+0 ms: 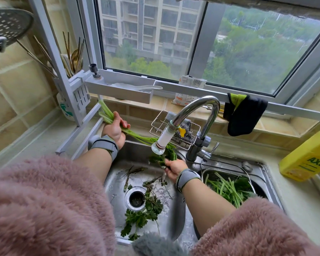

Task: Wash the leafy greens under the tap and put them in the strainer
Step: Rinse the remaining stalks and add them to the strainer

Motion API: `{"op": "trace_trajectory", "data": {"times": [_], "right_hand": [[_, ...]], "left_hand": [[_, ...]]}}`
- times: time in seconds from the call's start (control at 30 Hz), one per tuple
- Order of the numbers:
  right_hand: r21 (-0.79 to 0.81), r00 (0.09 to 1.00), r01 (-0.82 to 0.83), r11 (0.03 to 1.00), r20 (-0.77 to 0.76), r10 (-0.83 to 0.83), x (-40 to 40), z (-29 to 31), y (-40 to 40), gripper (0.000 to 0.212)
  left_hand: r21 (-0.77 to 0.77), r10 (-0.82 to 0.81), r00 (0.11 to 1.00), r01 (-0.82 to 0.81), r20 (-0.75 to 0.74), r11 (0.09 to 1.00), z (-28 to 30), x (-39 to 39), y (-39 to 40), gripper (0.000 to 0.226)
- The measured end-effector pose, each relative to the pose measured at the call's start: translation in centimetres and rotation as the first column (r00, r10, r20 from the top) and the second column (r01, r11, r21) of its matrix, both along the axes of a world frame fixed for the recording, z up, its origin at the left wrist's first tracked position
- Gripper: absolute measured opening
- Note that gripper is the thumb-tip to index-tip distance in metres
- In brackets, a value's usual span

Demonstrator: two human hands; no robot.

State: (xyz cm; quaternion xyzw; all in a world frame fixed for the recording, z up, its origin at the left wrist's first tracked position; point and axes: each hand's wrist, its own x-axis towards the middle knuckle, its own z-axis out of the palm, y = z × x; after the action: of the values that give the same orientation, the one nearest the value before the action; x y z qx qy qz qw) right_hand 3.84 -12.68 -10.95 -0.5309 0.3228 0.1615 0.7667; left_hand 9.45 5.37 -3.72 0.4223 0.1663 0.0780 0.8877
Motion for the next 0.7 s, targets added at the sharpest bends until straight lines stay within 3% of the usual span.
{"op": "trace_trajectory", "data": {"times": [0.17,0.23,0.33,0.43,0.53,0.7], "right_hand": [[0.167,0.999,0.020,0.986,0.027,-0.025,0.0,0.6,0.1,0.013],[0.125,0.998,-0.010,0.992,0.070,0.001,-0.3,0.8,0.3,0.020],[0.104,0.996,0.042,0.994,0.069,-0.050,-0.5,0.6,0.1,0.007],[0.105,0.991,0.112,0.988,0.058,-0.119,-0.5,0.8,0.0,0.008],[0.063,0.996,0.086,0.994,0.028,-0.088,-0.5,0.8,-0.1,0.002],[-0.121,0.993,-0.119,0.985,-0.024,0.117,-0.6,0.1,-0.4,0.033]], "left_hand": [[0.020,0.000,1.000,0.000,-0.008,1.000,-0.7,-0.4,0.0,0.045],[0.028,-0.001,1.000,0.002,-0.023,1.000,-0.8,-0.6,0.0,0.045],[0.018,0.001,0.999,0.000,-0.041,1.000,-0.9,-0.7,0.1,0.045],[0.017,0.011,0.999,-0.010,-0.048,1.000,-1.0,-0.9,0.1,0.045],[0.024,0.019,0.998,-0.018,-0.057,1.000,-1.3,-1.1,-0.1,0.046],[0.014,0.030,0.997,-0.030,-0.065,0.999,-1.3,-1.5,-0.1,0.045]]}}
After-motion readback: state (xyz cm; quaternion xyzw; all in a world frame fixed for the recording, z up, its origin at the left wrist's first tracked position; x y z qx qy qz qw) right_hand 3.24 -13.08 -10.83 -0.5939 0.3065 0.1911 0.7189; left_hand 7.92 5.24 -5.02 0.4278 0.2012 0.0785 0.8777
